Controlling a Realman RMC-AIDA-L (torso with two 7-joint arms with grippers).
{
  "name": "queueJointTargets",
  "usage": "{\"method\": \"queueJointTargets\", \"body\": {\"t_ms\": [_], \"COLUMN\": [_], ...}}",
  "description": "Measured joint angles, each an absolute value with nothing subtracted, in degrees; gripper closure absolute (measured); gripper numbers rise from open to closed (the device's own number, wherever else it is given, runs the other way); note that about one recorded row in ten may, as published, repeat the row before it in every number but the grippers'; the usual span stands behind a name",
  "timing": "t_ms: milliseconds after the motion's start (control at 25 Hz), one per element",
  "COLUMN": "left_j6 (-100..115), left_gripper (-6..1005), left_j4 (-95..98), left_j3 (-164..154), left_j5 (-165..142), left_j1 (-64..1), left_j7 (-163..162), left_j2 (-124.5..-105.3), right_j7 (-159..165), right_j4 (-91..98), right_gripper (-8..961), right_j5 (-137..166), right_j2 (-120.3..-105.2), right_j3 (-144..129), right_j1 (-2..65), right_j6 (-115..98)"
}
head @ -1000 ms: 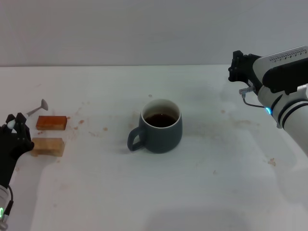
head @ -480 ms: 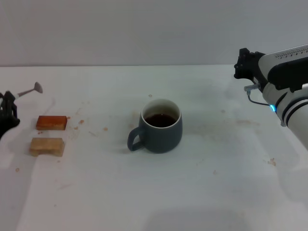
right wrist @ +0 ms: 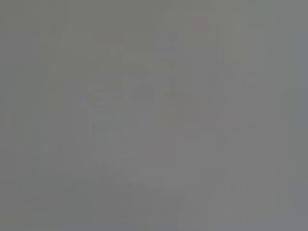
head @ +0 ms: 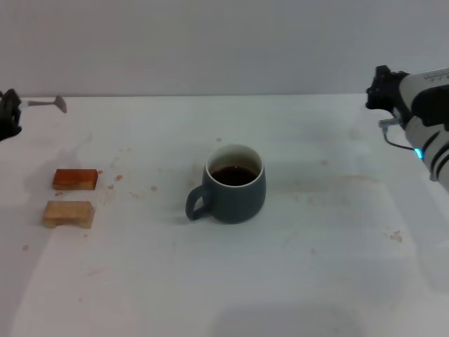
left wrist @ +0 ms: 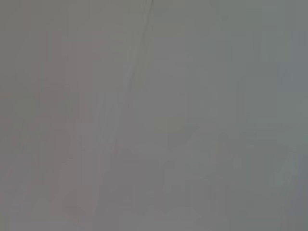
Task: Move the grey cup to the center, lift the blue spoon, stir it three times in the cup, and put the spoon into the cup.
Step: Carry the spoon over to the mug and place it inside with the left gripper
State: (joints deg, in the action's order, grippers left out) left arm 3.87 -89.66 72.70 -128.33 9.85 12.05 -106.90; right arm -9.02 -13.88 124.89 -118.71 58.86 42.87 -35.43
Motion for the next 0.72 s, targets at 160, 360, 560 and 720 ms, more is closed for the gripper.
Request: {"method": "queueJointTargets", "body": {"t_ms": [160,360,560,720], "left_j6": [-8.4,-23.45,-32.95,-41.59], "left_gripper": [853,852,852,853], "left_j4": [-94.92,-101.13,-105.57,-107.58], "left_j3": [79.27,84.26,87.33,90.67], "left_j5": [-134.13,-133.75,-127.12,-118.92], "left_j1": [10.69,9.61,9.0,8.55], "left_j7": [13.52,18.42,24.33,31.73], "left_j2": [-111.25,-113.32,-113.64,-115.46], "right_j7": [-9.06,-9.12,-9.15,-9.22], "right_j4": [-12.39,-11.27,-10.32,-9.97], "right_gripper": [947,946,946,947], "right_j5": [124.9,124.9,124.9,124.92], "right_j2": [-118.6,-118.45,-118.37,-118.12], "right_j3": [59.85,60.24,60.28,60.29], "right_j1": [43.03,43.07,43.02,43.07], "right_j6": [-36.4,-37.08,-37.99,-38.06]}}
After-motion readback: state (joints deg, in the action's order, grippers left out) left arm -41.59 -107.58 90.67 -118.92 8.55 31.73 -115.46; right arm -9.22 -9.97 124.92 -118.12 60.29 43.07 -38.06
